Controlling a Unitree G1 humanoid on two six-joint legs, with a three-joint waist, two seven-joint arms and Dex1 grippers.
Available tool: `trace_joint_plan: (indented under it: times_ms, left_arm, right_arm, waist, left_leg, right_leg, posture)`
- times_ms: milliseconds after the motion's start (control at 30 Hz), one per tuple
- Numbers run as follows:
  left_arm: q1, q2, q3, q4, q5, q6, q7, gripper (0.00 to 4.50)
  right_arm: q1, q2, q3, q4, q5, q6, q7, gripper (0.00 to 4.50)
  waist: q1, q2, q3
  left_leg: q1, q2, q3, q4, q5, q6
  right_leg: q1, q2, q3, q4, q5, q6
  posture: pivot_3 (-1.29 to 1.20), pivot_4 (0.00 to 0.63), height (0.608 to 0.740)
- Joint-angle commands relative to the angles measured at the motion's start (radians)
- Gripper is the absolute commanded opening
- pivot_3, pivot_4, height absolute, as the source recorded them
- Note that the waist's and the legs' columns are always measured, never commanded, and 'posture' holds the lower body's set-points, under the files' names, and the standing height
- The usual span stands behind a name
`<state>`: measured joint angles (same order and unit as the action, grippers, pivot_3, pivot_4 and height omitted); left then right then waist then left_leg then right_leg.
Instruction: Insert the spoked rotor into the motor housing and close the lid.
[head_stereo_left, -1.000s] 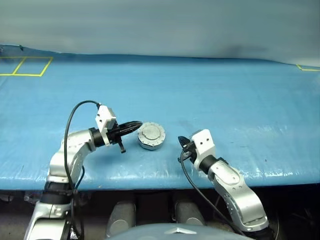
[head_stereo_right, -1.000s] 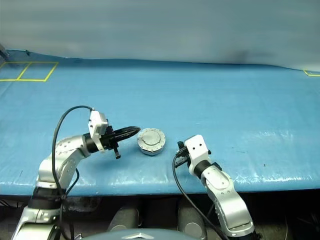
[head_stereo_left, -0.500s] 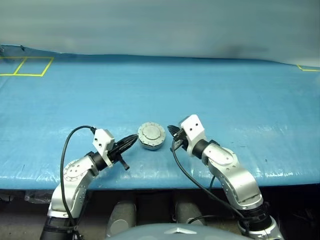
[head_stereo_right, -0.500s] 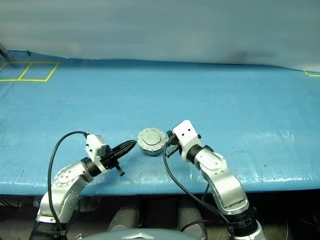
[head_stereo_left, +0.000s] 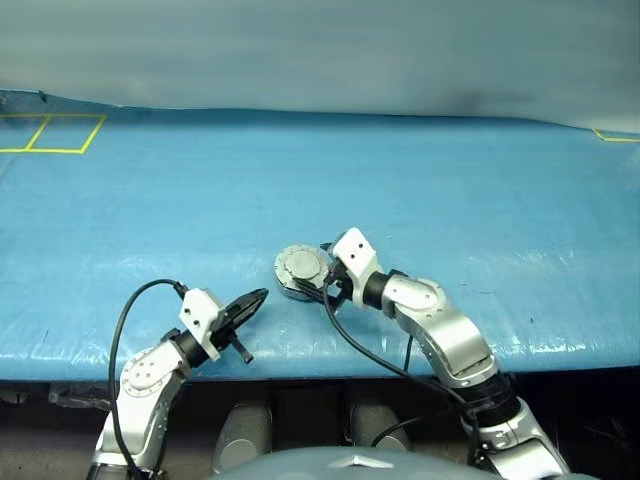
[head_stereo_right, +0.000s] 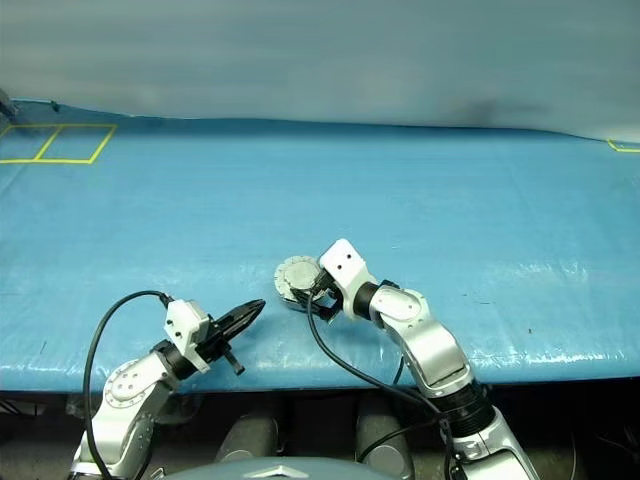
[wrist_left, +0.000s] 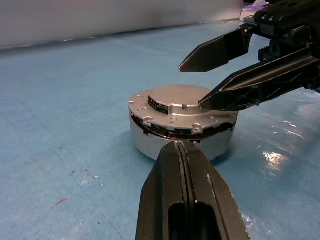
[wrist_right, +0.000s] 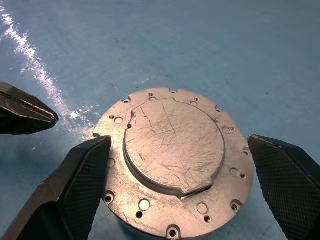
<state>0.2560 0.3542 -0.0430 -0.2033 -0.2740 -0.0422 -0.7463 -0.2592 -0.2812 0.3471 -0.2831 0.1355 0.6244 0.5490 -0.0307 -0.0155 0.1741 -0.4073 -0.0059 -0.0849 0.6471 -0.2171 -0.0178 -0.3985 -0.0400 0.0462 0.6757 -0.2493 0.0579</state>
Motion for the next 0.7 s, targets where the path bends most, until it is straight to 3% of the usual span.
trace_joint_plan:
  times_ms: [33,333,533,700]
  left_arm:
    - [0.007,-0.009,-0.024,-0.013,0.009,-0.04,0.001,0.0]
    - [0.01,-0.021,-0.052,0.002,0.008,-0.05,0.015,0.0]
    - [0.007,-0.026,-0.063,0.008,0.006,-0.038,0.015,0.0]
    - [0.008,-0.018,-0.06,0.002,-0.016,-0.014,0.007,0.0]
  right_arm:
    - [-0.031,0.007,0.015,0.004,-0.003,-0.029,0.017,4.46]
    - [-0.068,0.025,0.032,0.072,-0.011,-0.048,0.037,4.46]
    - [-0.08,0.029,0.037,0.091,-0.013,-0.051,0.043,3.03]
    - [-0.073,0.018,0.044,0.083,-0.018,-0.052,0.051,3.03]
  waist:
    - [0.001,0.0,0.0]
    - [-0.005,0.0,0.0]
    - [-0.006,0.0,0.0]
    - [-0.006,0.0,0.0]
  left_leg:
    - [0.0,0.0,0.0,0.0,0.0,0.0]
    - [0.0,0.0,0.0,0.0,0.0,0.0]
    - [0.0,0.0,0.0,0.0,0.0,0.0]
    - [0.0,0.001,0.0,-0.001,0.0,0.0]
  right_leg:
    - [0.0,0.0,0.0,0.0,0.0,0.0]
    - [0.0,0.0,0.0,0.0,-0.001,0.002]
    - [0.0,0.0,0.0,0.0,-0.002,0.002]
    - [0.0,0.0,0.0,0.0,-0.002,0.002]
  posture:
    - [0.0,0.15,0.74]
    - [0.0,0.15,0.74]
    - [0.0,0.15,0.74]
    - [0.0,0.15,0.74]
